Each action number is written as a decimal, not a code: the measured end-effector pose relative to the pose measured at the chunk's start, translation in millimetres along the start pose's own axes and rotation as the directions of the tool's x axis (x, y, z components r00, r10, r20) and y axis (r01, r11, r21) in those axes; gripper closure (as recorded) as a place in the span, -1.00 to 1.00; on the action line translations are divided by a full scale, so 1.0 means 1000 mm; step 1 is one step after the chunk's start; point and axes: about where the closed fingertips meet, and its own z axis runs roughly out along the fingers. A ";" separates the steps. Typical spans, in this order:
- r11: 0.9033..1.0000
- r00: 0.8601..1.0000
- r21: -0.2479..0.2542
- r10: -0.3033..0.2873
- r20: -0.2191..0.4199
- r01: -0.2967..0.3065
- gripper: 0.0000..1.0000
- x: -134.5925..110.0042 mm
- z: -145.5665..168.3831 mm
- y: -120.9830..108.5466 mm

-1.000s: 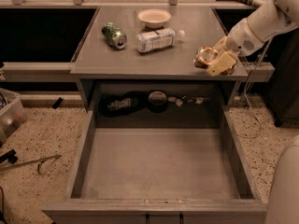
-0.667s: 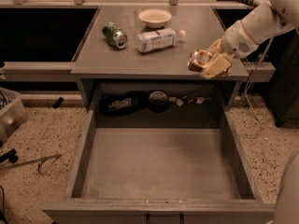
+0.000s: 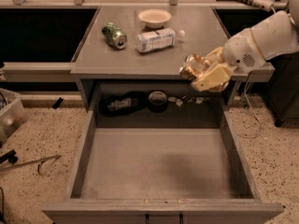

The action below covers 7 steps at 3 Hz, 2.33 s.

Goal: Place orange can into top drawer

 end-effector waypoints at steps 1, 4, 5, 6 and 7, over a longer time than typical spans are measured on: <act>0.999 0.999 0.029 0.031 0.021 -0.032 1.00 0.001 0.028 0.032; 0.980 0.996 -0.180 0.090 -0.005 -0.089 1.00 0.050 0.191 0.087; 0.984 0.995 -0.146 0.102 -0.008 -0.102 1.00 0.067 0.201 0.097; 0.978 0.980 -0.067 0.193 -0.045 -0.196 1.00 0.119 0.226 0.113; 0.964 0.962 0.009 0.267 -0.050 -0.267 1.00 0.157 0.250 0.115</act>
Offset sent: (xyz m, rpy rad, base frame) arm -0.0665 0.1454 -0.2260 0.0006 0.2275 0.0733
